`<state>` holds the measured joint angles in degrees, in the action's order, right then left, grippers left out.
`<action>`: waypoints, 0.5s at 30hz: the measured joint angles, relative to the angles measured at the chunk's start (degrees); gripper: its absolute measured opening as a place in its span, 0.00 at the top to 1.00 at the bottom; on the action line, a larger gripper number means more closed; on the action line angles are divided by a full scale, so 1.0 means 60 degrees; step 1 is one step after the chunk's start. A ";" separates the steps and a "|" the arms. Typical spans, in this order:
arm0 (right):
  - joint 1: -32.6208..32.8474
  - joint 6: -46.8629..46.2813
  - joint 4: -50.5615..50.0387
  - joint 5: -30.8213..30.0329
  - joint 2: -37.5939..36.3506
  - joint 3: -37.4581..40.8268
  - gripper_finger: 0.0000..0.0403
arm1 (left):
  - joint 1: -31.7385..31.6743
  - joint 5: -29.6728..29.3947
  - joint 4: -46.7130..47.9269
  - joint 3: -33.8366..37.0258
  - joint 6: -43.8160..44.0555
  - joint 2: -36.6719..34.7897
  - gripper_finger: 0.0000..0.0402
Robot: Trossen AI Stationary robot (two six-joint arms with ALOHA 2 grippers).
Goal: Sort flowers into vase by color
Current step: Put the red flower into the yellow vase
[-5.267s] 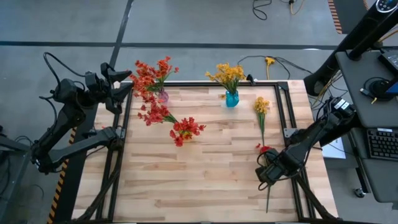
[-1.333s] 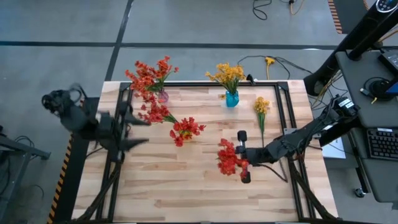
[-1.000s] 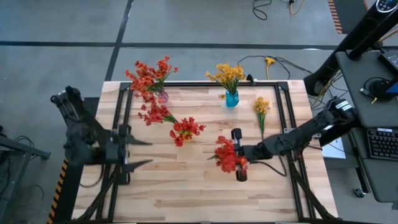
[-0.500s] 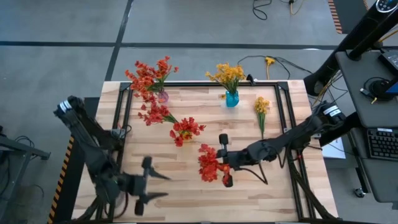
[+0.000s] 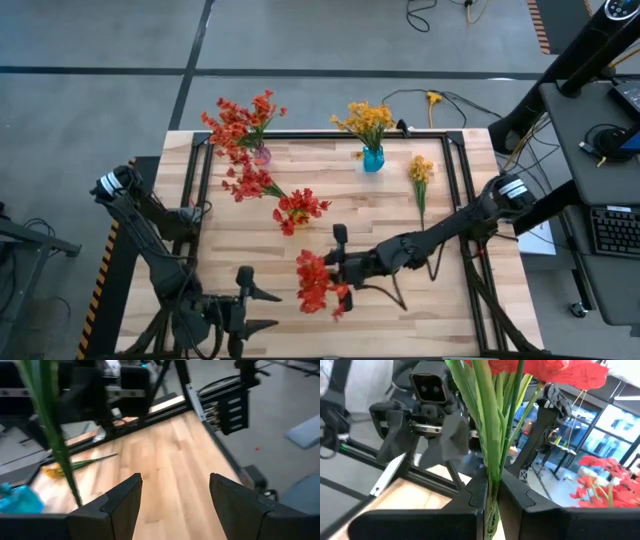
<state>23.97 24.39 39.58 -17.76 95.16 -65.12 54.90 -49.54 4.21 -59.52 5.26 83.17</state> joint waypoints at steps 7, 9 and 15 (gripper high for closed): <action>-0.0194 0.1353 -0.0002 -0.1256 0.1245 -0.1148 0.95 | 0.0243 -0.1332 -0.0022 0.1478 0.1504 -0.0797 0.46; -0.0342 0.1544 -0.0025 -0.1678 0.1500 -0.1395 0.95 | 0.0240 -0.1822 -0.0042 0.2059 0.2188 -0.1174 0.46; -0.0984 0.1294 -0.0065 -0.2002 0.1990 -0.1800 0.95 | 0.0183 -0.3328 -0.0116 0.3625 0.4069 -0.2347 0.46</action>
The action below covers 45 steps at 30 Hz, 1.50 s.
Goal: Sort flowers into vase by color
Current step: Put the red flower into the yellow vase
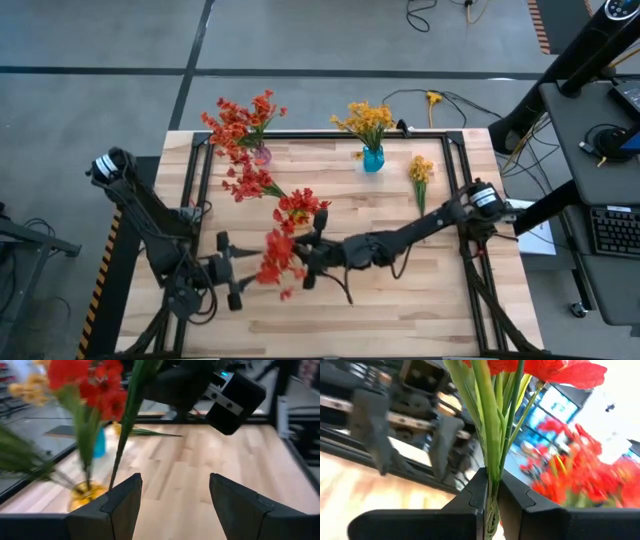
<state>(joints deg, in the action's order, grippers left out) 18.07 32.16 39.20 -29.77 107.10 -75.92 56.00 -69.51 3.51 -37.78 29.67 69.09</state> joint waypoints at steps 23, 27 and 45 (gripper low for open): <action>-0.1079 -0.0302 -0.0271 -0.0570 -0.0020 0.0029 0.94 | 0.0002 -0.0587 -0.0234 0.1147 0.0652 -0.0173 0.46; -0.1079 -0.0277 -0.0582 -0.0577 -0.0020 0.0029 0.94 | 0.0002 -0.0591 -0.0227 0.1143 0.0648 -0.0171 0.46; -0.1141 -0.0757 -0.1048 -0.0548 -0.0024 0.0036 0.94 | 0.0002 -0.0598 -0.0215 0.1140 0.0648 -0.0173 0.46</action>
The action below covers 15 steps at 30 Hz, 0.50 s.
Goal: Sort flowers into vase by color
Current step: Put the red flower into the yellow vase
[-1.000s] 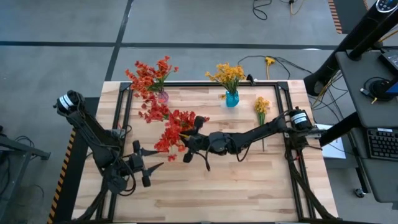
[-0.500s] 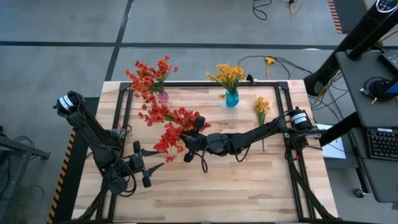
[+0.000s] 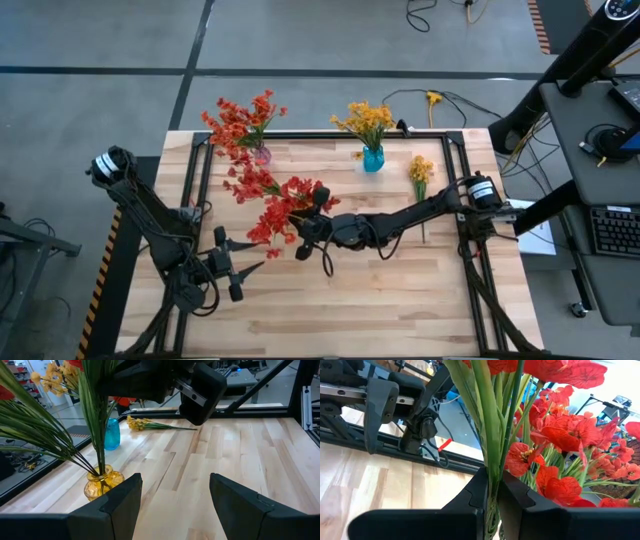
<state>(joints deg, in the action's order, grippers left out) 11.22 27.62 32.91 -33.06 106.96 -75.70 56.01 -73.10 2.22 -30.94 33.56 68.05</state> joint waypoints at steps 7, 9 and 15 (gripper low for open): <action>-0.0004 -0.0029 -0.0011 -0.0001 0.0000 0.0000 0.94 | 0.0000 -0.0006 0.0000 0.0000 0.0000 0.0000 0.46; -0.0004 -0.0029 -0.0012 -0.0001 0.0000 0.0000 0.94 | 0.0004 -0.0088 0.0000 0.0000 -0.0001 0.0000 0.46; -0.0004 -0.0095 -0.0247 -0.0004 -0.0004 0.0000 0.94 | -0.0338 -0.1247 -0.0327 -0.0007 -0.0073 0.0000 0.46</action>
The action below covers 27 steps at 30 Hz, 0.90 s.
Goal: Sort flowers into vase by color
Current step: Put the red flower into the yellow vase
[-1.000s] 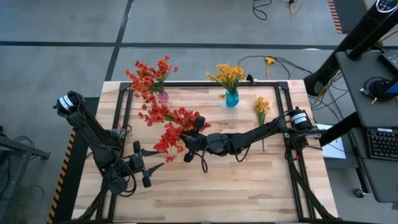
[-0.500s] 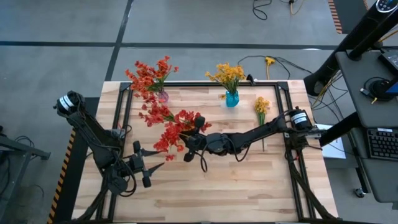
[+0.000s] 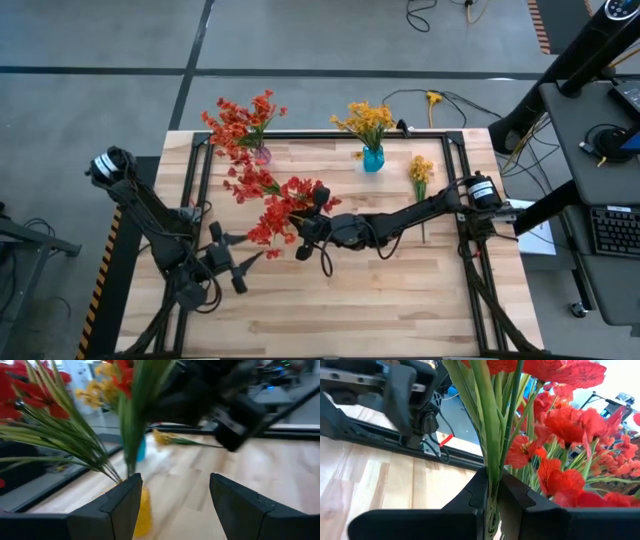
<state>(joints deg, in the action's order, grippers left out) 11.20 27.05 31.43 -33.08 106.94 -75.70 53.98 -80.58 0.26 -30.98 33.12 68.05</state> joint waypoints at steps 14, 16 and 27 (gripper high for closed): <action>0.0000 -0.0160 0.0007 -0.0004 0.0000 0.0000 0.94 | -0.2464 0.2644 -0.2780 0.0000 -0.3356 0.0440 0.46; 0.0000 -0.0160 0.0010 -0.0004 0.0000 0.0000 0.94 | -0.2800 0.3027 -0.3081 0.0000 -0.3740 0.0343 0.46; 0.0047 -0.0164 0.0006 0.0000 0.0000 0.0000 0.83 | -0.4235 0.3821 -0.3200 0.0000 -0.4091 0.0092 0.46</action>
<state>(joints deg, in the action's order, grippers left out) 11.49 26.06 31.46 -33.08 106.94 -75.70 28.57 -57.66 -18.94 -30.98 8.58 68.61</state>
